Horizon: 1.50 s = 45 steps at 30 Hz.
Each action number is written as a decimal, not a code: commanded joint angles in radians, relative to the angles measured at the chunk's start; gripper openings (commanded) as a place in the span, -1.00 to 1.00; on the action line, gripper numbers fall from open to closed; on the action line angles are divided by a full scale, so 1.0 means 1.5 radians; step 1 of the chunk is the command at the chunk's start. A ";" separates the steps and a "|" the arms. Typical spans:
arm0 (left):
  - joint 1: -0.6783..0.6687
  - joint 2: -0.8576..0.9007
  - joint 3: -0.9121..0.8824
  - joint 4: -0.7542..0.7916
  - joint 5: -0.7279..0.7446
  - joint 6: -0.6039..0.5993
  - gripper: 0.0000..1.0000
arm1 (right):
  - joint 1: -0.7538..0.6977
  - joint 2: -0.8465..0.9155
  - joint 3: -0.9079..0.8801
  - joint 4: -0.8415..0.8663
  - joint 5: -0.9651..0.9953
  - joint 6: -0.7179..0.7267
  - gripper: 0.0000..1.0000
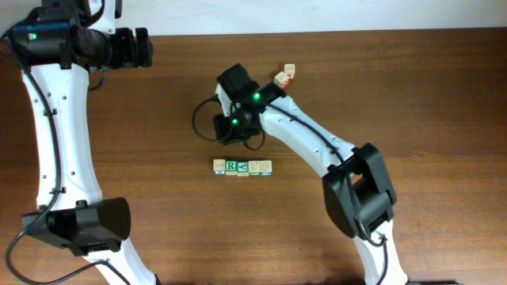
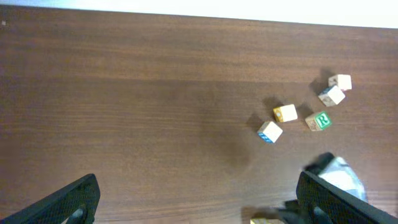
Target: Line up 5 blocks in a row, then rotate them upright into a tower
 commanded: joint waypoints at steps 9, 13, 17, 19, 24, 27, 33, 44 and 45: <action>-0.021 0.061 0.005 -0.046 0.009 -0.050 0.40 | 0.039 0.075 0.009 0.027 0.026 0.005 -0.87; -0.026 0.111 0.005 -0.053 0.009 -0.058 0.39 | 0.044 0.084 0.009 0.014 0.026 0.016 -0.89; -0.028 0.145 0.005 -0.062 0.009 -0.059 0.42 | 0.049 0.084 0.009 -0.002 0.026 0.016 -0.90; -0.030 0.148 0.005 -0.059 0.009 -0.059 0.42 | 0.052 0.084 0.009 -0.003 0.026 0.016 -0.90; -0.030 0.148 0.005 -0.056 0.009 -0.059 0.44 | 0.054 0.084 0.009 -0.016 0.026 0.016 -0.91; -0.030 0.148 0.005 -0.057 0.009 -0.059 0.45 | 0.057 0.084 0.009 -0.021 0.026 0.016 -0.91; -0.032 0.148 0.005 -0.055 0.008 -0.059 0.51 | 0.057 0.084 0.009 -0.014 0.028 0.015 -0.90; -0.034 0.148 0.005 0.014 -0.037 -0.059 0.90 | 0.050 0.073 0.060 -0.043 -0.012 -0.049 -0.88; -0.032 0.148 0.005 0.024 -0.049 -0.059 0.92 | 0.057 0.071 0.060 -0.048 -0.012 -0.053 -0.88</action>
